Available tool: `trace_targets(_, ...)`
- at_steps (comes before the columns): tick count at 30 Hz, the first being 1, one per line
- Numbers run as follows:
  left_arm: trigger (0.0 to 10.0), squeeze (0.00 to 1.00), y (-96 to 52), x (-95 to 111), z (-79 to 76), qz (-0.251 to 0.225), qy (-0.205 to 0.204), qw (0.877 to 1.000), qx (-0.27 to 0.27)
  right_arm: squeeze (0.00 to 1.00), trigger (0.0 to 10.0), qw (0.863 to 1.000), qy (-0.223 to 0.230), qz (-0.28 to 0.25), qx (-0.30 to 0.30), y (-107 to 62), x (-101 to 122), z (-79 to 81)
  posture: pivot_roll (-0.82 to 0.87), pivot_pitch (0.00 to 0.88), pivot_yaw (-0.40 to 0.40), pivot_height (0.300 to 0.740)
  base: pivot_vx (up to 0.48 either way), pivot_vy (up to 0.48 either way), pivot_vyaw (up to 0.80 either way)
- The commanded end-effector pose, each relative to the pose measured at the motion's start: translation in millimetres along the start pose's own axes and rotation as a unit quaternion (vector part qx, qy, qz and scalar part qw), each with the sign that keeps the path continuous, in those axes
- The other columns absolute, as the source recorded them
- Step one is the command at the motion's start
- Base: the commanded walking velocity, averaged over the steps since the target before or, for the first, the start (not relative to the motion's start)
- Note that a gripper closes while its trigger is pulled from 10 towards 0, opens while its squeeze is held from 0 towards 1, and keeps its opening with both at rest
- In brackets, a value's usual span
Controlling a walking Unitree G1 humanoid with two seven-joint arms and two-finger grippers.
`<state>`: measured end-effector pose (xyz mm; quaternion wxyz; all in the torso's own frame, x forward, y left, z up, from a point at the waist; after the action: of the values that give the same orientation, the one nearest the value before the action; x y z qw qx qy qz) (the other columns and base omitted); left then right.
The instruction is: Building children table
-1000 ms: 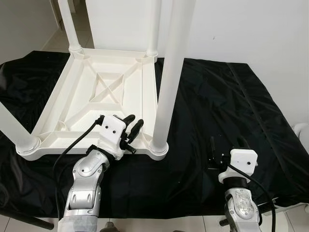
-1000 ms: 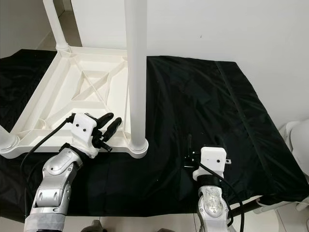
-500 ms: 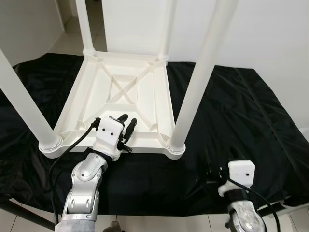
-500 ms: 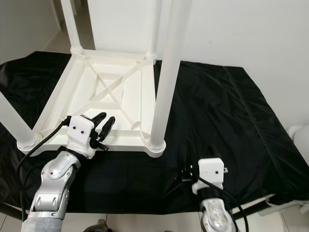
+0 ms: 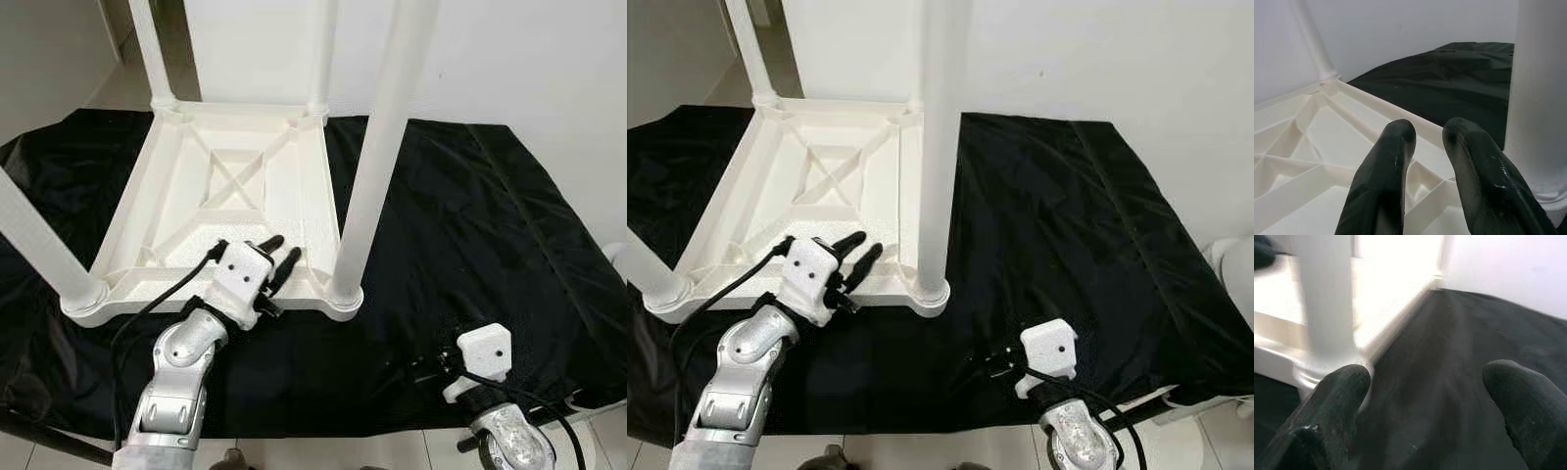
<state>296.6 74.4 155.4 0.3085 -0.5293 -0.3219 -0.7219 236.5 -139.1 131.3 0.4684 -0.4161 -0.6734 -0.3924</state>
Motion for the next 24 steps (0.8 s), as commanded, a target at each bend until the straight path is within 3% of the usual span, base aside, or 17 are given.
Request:
trace_targets(1, 10.0, 0.00, -0.6, 4.0, -0.6, -0.006, 0.011, 1.000, 0.003, 0.00, 10.0, 1.000, 0.009, -0.010, 0.026, 4.1, 7.0, 5.6, 0.07, 0.024, -0.029, 0.740, 0.000, 0.000, 0.00)
trace_targets(6, 10.0, 0.00, -3.4, 2.9, 6.1, -0.002, 0.021, 1.000, 0.011, 0.00, 10.0, 0.997, 0.019, -0.025, 0.066, 12.4, 15.1, 14.4, 0.07, 0.026, -0.030, 0.740, 0.000, 0.000, 0.00)
trace_targets(8, 10.0, 0.00, -5.8, -0.5, 16.0, 0.008, 0.026, 0.999, 0.029, 0.00, 10.0, 0.996, 0.016, -0.037, 0.084, 20.8, 20.1, 18.8, 0.08, 0.028, -0.031, 0.740, 0.000, 0.000, 0.00)
trace_targets(12, 10.0, 0.00, -8.8, -5.2, 24.4, 0.020, 0.038, 0.998, 0.047, 0.00, 10.0, 0.996, 0.014, -0.047, 0.078, 29.5, 23.7, 18.2, 0.08, 0.028, -0.034, 0.740, 0.000, 0.000, 0.00)
trace_targets(14, 10.0, 0.00, -13.3, -15.2, 27.8, 0.040, 0.028, 0.997, 0.056, 0.00, 10.0, 0.996, 0.020, -0.059, 0.063, 42.9, 30.0, 21.0, 0.09, 0.032, -0.038, 0.740, 0.000, 0.000, 0.00)
trace_targets(24, 10.0, 0.00, -23.9, -35.2, 20.0, 0.076, 0.024, 0.995, 0.057, 0.00, 10.0, 0.994, 0.047, -0.088, 0.032, 66.0, 53.3, 27.4, 0.10, 0.033, -0.060, 0.740, 0.000, 0.000, 0.00)
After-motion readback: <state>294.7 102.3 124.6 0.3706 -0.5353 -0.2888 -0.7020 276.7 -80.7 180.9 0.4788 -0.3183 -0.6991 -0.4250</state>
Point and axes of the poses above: a point about 5 cm out from each wrist's last joint towards the gripper, its own y axis pointing out of the wrist towards the gripper, its own x axis along the axis of the wrist's last joint, z = x × y, the point moved 5 cm from there along y, pointing out of the wrist towards the gripper, and after that the axes turned 4 degrees about -y, right-handed, at the moved point
